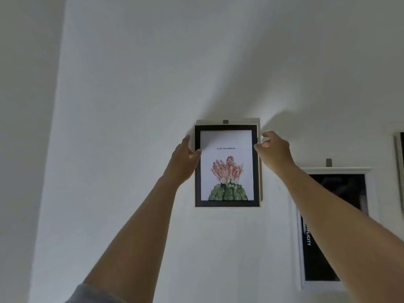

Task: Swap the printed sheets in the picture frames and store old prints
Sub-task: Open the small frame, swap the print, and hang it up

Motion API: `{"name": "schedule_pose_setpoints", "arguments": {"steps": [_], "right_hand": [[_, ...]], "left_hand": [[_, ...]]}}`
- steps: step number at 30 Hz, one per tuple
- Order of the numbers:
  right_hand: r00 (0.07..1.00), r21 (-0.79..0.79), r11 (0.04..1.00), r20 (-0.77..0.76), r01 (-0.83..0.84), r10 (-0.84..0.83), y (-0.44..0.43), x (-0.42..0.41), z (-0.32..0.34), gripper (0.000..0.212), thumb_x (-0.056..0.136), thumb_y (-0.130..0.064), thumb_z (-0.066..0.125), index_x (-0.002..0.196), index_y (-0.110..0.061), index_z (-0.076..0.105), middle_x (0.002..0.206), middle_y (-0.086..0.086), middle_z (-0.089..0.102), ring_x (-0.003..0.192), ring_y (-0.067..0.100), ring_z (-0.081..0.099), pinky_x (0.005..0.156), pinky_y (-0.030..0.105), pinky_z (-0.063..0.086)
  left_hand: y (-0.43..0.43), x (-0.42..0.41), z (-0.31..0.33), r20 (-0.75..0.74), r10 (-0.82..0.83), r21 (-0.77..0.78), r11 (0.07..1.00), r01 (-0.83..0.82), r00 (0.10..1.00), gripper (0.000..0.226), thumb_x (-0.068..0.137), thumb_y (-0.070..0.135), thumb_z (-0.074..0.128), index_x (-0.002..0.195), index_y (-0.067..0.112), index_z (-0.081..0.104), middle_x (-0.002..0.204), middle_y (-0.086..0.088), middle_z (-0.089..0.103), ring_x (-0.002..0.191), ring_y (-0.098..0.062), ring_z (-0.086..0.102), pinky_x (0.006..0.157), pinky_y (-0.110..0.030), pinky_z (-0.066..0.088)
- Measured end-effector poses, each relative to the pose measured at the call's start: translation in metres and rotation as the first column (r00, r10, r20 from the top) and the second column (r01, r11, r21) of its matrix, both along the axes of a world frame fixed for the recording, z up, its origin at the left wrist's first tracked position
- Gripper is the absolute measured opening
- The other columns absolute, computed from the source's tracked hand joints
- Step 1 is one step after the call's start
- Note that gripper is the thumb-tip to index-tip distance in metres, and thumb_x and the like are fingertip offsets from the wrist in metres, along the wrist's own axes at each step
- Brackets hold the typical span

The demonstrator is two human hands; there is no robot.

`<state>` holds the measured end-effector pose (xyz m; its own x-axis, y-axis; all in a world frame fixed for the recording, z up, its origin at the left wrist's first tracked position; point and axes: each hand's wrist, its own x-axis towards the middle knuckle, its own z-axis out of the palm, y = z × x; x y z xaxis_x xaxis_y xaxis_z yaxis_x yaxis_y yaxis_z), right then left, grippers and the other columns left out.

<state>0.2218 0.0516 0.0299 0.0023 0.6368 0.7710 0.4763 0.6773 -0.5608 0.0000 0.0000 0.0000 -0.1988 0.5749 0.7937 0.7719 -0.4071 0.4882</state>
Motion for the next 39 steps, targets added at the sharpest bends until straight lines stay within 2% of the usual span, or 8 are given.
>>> {"name": "schedule_pose_setpoints", "arguments": {"steps": [4,9,21,24,28,32,35,39], "right_hand": [[0.998,0.070,0.997,-0.055,0.015,-0.012,0.018,-0.011,-0.018,0.037,0.088,-0.005,0.050,0.125,-0.009,0.047,0.112,0.016,0.058,0.101,0.027,0.054,0.077,0.025,0.039],[0.986,0.107,0.994,-0.159,-0.026,0.043,0.038,-0.018,-0.032,0.041,0.087,0.000,0.045,0.126,-0.013,0.047,0.096,0.011,0.055,0.085,0.025,0.049,0.069,0.026,0.038],[0.976,0.157,0.983,-0.182,-0.091,0.119,-0.008,0.008,-0.029,0.049,0.093,-0.006,0.047,0.139,-0.020,0.039,0.119,0.012,0.054,0.102,0.020,0.051,0.091,0.024,0.040],[0.960,0.108,0.981,-0.211,-0.163,0.183,-0.025,0.021,-0.072,0.050,0.094,-0.008,0.049,0.140,-0.022,0.038,0.129,0.005,0.052,0.109,0.013,0.049,0.095,0.020,0.037],[0.931,0.016,0.964,-0.252,-0.267,0.262,-0.043,0.041,-0.162,0.049,0.093,-0.007,0.051,0.139,-0.017,0.038,0.132,-0.003,0.050,0.114,0.002,0.049,0.100,0.013,0.035],[0.906,-0.198,0.909,-0.296,-0.367,0.301,-0.063,0.077,-0.267,0.050,0.093,-0.011,0.052,0.139,-0.021,0.037,0.140,-0.010,0.040,0.134,0.010,0.037,0.113,0.029,0.029],[0.909,-0.340,0.858,-0.297,-0.386,0.291,-0.085,0.113,-0.339,0.051,0.094,-0.021,0.050,0.140,-0.031,0.031,0.142,0.002,0.046,0.128,0.013,0.045,0.103,0.017,0.034],[0.875,-0.438,0.782,-0.399,-0.443,0.273,-0.118,0.171,-0.416,0.052,0.095,-0.017,0.046,0.143,-0.026,0.027,0.143,-0.015,0.034,0.122,-0.015,0.038,0.108,0.021,0.028]], "left_hand": [[0.016,0.007,-0.016,0.016,-0.037,0.023,0.999,0.037,0.999,0.060,0.095,0.022,0.044,0.148,0.022,0.014,0.119,-0.012,0.053,0.107,-0.026,0.052,0.095,-0.038,0.043],[0.028,0.013,-0.019,0.053,-0.065,0.089,0.994,0.060,0.996,0.062,0.094,0.007,0.041,0.148,0.021,0.015,0.076,0.003,0.045,0.067,-0.008,0.043,0.061,-0.018,0.036],[-0.008,0.032,-0.028,0.214,-0.256,0.175,0.960,0.221,0.943,0.060,0.095,0.008,0.044,0.146,0.027,0.019,0.079,0.004,0.049,0.069,-0.009,0.046,0.061,-0.009,0.042],[-0.017,0.044,-0.065,0.294,-0.354,0.185,0.932,0.311,0.888,0.059,0.096,0.009,0.042,0.145,0.032,0.021,0.084,0.003,0.053,0.072,-0.012,0.049,0.069,-0.020,0.045],[-0.021,0.069,-0.159,0.495,-0.423,0.135,0.900,0.415,0.759,0.058,0.097,0.010,0.040,0.143,0.040,0.023,0.141,0.005,0.046,0.121,-0.016,0.051,0.105,-0.041,0.041],[-0.046,0.103,-0.265,0.676,-0.333,0.005,0.894,0.449,0.657,0.059,0.097,0.005,0.040,0.141,0.042,0.026,0.141,-0.005,0.046,0.122,-0.027,0.051,0.105,-0.050,0.039],[-0.074,0.137,-0.324,0.756,-0.272,-0.062,0.875,0.479,0.596,0.058,0.096,0.001,0.039,0.138,0.040,0.030,0.136,-0.015,0.049,0.119,-0.034,0.052,0.103,-0.053,0.039],[-0.107,0.196,-0.387,0.782,-0.164,-0.186,0.859,0.476,0.601,0.057,0.096,0.000,0.038,0.139,0.038,0.031,0.132,-0.020,0.051,0.117,-0.038,0.053,0.101,-0.048,0.042]]}}
